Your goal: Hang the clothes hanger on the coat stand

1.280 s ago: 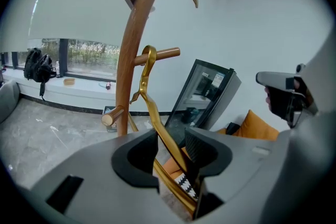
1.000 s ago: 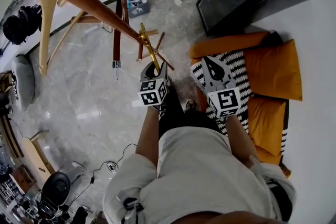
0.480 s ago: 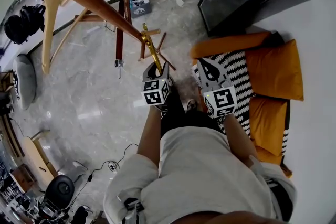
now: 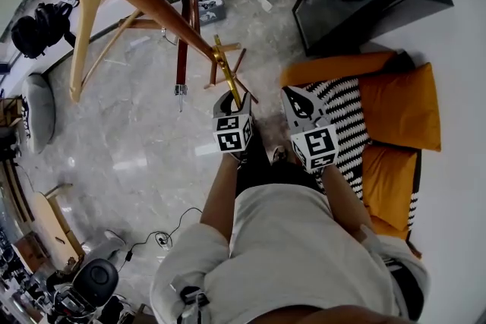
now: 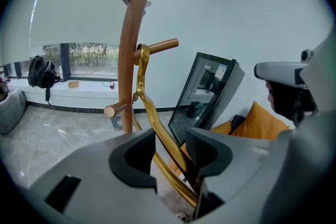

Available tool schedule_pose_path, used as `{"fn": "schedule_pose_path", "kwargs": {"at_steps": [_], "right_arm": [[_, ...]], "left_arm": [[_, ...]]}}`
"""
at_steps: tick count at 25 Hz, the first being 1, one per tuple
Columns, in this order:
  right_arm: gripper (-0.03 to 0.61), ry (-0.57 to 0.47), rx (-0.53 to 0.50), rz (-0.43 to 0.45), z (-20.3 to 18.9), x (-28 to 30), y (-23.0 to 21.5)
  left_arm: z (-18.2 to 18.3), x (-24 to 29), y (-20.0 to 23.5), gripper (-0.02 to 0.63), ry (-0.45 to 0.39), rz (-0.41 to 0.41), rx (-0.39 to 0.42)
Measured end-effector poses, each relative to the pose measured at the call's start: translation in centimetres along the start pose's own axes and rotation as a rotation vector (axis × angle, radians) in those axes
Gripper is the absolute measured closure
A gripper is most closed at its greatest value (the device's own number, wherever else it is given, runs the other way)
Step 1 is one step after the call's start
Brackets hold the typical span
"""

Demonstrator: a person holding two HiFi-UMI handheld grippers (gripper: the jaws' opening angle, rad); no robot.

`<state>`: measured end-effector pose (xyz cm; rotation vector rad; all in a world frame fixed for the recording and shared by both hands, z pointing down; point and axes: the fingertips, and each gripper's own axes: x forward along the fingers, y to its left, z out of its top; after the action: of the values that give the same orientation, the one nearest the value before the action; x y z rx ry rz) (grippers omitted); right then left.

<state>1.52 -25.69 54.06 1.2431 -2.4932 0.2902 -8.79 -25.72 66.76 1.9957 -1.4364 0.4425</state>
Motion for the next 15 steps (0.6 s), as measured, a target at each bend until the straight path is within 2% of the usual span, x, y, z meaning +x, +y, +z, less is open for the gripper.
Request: {"fn": "schedule_pose_path", "kwargs": {"at_steps": [15], "right_arm": [[0.574, 0.009, 0.005, -0.005, -0.49, -0.90, 0.84]], "left_arm": [[0.29, -1.03, 0.10, 0.436, -0.009, -0.012, 0.004]]}}
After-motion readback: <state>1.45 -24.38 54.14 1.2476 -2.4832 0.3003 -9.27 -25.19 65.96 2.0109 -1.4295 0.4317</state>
